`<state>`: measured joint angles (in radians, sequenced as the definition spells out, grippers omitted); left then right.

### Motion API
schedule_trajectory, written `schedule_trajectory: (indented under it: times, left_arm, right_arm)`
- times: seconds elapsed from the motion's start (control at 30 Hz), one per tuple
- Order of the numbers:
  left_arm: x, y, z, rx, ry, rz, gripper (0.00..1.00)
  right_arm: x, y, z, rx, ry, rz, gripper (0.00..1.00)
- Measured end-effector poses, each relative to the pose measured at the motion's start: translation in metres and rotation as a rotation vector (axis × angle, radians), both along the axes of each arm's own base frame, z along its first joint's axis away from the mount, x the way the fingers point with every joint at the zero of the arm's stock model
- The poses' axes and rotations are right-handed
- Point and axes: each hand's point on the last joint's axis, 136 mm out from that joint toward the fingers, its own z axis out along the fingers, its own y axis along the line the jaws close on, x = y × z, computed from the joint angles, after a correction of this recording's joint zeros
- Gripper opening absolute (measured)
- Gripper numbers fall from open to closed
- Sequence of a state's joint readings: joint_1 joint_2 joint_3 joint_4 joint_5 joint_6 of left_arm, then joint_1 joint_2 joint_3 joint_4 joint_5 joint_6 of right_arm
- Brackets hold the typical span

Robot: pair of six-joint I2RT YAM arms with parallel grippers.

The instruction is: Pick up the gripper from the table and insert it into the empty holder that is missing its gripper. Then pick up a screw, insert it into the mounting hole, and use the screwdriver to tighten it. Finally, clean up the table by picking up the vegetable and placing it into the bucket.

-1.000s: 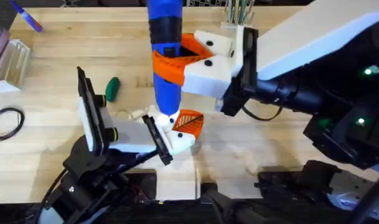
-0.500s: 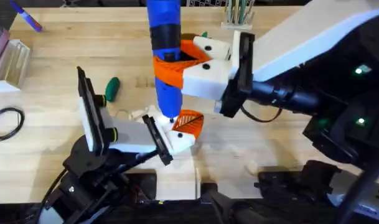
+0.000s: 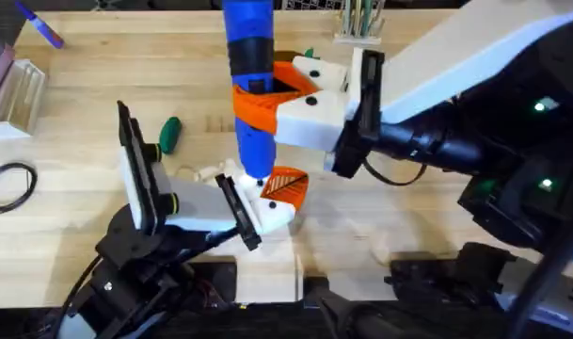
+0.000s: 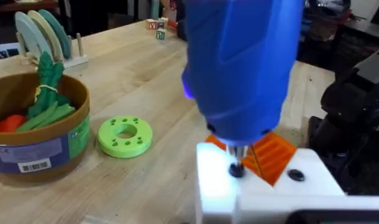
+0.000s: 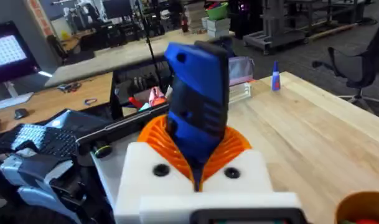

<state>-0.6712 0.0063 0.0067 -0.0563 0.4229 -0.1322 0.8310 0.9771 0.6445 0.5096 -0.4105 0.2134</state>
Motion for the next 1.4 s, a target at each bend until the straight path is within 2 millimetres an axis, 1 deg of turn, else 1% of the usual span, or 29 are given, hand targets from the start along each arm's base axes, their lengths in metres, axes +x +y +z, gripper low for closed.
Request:
schedule_trajectory:
  times: [0.77, 1.07, 1.4]
  left_arm:
    - [0.000, 0.000, 0.000, -0.003, 0.007, 0.000, 0.005]
    - [0.000, 0.000, 0.000, -0.003, 0.005, 0.000, 0.005]
    - [0.000, 0.000, 0.000, -0.002, 0.002, 0.000, 0.005]
  right_arm:
    - [0.002, -0.001, -0.002, -0.007, 0.007, -0.009, 0.020]
    - [0.001, -0.002, 0.010, 0.034, -0.031, -0.007, 0.019]
    - [0.001, -0.001, 0.007, 0.023, -0.021, -0.006, 0.019]
